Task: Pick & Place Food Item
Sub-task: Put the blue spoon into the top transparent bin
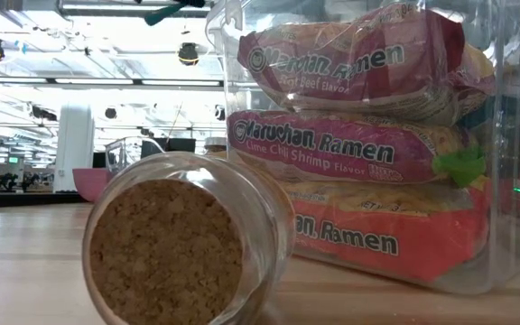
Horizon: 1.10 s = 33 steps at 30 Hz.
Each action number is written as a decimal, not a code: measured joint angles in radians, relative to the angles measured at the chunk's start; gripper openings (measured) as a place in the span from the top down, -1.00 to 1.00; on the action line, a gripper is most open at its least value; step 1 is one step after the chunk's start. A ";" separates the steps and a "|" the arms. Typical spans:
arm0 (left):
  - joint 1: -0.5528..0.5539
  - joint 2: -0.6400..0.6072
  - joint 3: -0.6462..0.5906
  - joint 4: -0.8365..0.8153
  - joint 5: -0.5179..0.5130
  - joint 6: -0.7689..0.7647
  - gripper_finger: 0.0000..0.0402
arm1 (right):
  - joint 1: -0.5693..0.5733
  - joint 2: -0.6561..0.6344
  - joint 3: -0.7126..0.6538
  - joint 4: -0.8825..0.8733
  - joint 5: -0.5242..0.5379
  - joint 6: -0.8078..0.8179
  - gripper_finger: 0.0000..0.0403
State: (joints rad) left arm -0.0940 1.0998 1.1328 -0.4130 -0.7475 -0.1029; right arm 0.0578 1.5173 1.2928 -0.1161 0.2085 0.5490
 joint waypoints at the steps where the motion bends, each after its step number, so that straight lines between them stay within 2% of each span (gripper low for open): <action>1: 0.000 -0.010 0.000 -0.035 0.014 -0.011 0.99 | 0.014 -0.013 0.000 -0.064 0.000 0.017 0.37; 7: 0.023 -0.039 0.000 -0.147 0.129 -0.045 0.99 | 0.109 -0.131 0.000 -0.376 0.019 0.051 0.39; 14: 0.109 -0.029 0.000 -0.161 0.245 -0.039 0.99 | 0.212 -0.294 0.000 -0.552 0.140 0.122 0.39; 19: 0.193 -0.012 0.000 -0.175 0.337 -0.038 0.99 | 0.279 -0.362 0.000 -0.594 0.257 0.159 0.39; 23: 0.219 0.001 0.000 -0.188 0.362 -0.037 0.99 | 0.316 -0.384 0.000 -0.592 0.317 0.162 0.39; 29: 0.245 0.034 0.000 -0.230 0.430 -0.030 0.99 | 0.343 -0.392 0.000 -0.575 0.348 0.170 0.39; 33: 0.275 0.086 0.000 -0.286 0.465 0.026 0.99 | 0.359 -0.391 0.000 -0.546 0.351 0.176 0.39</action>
State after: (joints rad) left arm 0.1806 1.1858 1.1324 -0.6988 -0.2824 -0.0766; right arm 0.4167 1.1259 1.2930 -0.6625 0.5591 0.7247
